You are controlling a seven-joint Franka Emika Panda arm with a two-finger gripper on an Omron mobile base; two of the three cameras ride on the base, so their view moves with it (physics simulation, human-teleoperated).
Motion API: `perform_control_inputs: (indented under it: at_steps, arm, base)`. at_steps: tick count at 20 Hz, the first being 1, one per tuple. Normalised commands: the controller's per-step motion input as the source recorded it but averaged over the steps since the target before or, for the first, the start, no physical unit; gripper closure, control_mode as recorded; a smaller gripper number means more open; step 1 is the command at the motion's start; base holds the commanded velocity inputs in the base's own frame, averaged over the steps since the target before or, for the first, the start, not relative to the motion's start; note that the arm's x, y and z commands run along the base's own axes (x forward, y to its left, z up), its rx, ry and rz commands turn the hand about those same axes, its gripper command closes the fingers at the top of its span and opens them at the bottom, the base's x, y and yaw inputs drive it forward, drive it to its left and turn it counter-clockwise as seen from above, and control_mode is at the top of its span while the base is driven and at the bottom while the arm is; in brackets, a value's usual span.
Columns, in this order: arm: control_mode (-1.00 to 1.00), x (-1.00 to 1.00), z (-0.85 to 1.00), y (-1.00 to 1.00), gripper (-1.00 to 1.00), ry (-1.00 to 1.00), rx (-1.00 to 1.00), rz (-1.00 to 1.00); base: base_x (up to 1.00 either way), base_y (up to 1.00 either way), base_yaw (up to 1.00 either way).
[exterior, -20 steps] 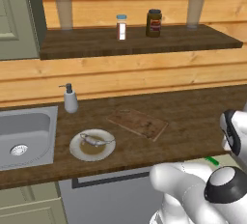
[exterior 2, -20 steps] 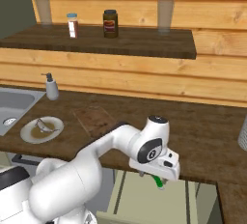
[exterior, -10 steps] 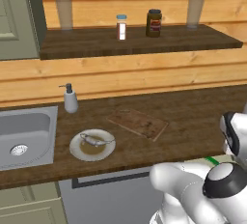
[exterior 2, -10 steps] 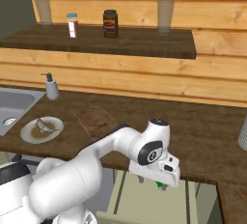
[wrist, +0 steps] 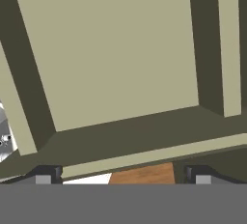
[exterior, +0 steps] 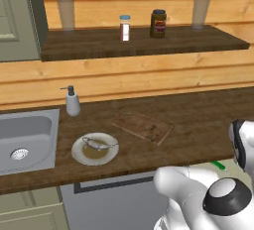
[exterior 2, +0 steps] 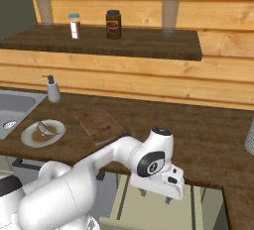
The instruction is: Pick up the knife from the drawer and place it on the cutting board. Then place the meat from the plate to the cutting board.
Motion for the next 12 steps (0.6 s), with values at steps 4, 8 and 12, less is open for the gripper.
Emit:
perform_control_inputs:
  at_steps: [4,8,12]
  arm:
    - [-1.00,0.00,-0.14,0.00,-1.00,0.00,0.00,0.00]
    - [-1.00,-0.10,-0.25,0.00,-1.00,0.02,0.00,0.00]
    - [-1.00,-0.18,-0.34,0.00,-1.00,0.05,0.01,0.00]
  base:
    - [0.00,0.00,0.00]
    - [0.00,0.00,0.00]
    - [0.00,0.00,0.00]
